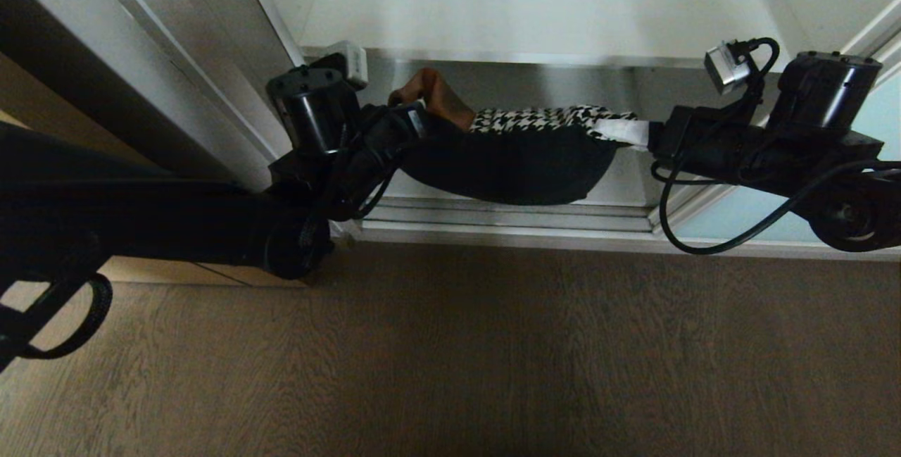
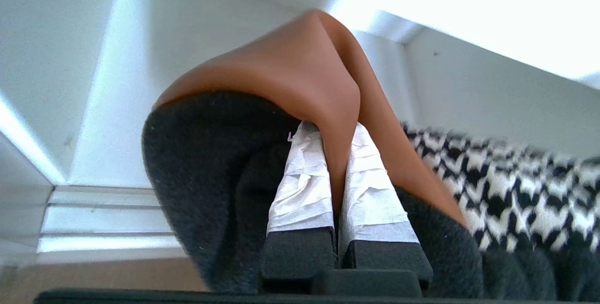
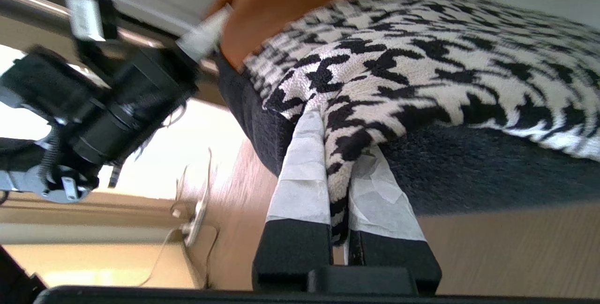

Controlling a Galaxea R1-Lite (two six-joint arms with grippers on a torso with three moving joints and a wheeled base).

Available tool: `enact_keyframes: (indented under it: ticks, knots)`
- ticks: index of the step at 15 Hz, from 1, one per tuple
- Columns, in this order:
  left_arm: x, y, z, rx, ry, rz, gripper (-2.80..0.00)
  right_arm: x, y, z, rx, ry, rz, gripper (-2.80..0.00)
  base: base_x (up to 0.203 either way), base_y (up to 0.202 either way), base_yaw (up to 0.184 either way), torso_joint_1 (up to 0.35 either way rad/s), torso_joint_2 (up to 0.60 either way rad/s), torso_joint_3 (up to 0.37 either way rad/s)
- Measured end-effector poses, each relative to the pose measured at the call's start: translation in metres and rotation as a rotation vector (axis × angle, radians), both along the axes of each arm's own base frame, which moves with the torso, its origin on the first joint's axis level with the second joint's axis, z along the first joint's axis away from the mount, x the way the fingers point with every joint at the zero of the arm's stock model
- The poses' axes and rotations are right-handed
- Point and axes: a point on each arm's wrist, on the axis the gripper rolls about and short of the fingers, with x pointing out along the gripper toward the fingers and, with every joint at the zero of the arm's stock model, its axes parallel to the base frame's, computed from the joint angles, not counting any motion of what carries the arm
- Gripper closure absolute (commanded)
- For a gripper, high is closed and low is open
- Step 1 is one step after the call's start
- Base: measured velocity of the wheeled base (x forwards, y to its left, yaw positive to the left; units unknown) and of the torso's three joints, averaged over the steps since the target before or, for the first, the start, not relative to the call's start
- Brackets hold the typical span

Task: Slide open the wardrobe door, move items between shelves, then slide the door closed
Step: Place the pillow on the lower shelf

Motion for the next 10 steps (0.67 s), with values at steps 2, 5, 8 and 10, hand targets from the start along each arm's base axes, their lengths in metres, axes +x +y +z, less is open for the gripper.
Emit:
enact_keyframes:
  ticks: [2, 5, 8, 10]
  knots:
    - [0.013, 0.004, -0.015, 0.007, 0.005, 0.009, 0.0, 0.012, -0.005, -0.007, 0.015, 0.026, -0.013, 0.0, 0.0, 0.0, 0.0, 0.0, 0.0, 0.0]
    - [0.042, 0.007, -0.067, 0.044, 0.083, 0.039, 0.0, 0.046, -0.01, -0.049, 0.007, 0.115, -0.036, 0.0, 0.0, 0.0, 0.0, 0.0, 0.0, 0.0]
    - [0.067, 0.005, -0.137, 0.096, 0.203, 0.056, 0.0, 0.082, -0.018, -0.102, -0.002, 0.207, -0.06, 0.0, 0.0, 0.0, 0.0, 0.0, 0.0, 0.0]
    - [0.071, 0.005, -0.174, 0.143, 0.31, 0.056, 0.0, 0.092, -0.022, -0.13, -0.01, 0.294, -0.074, 0.0, 0.0, 0.0, 0.0, 0.0, 0.0, 0.0]
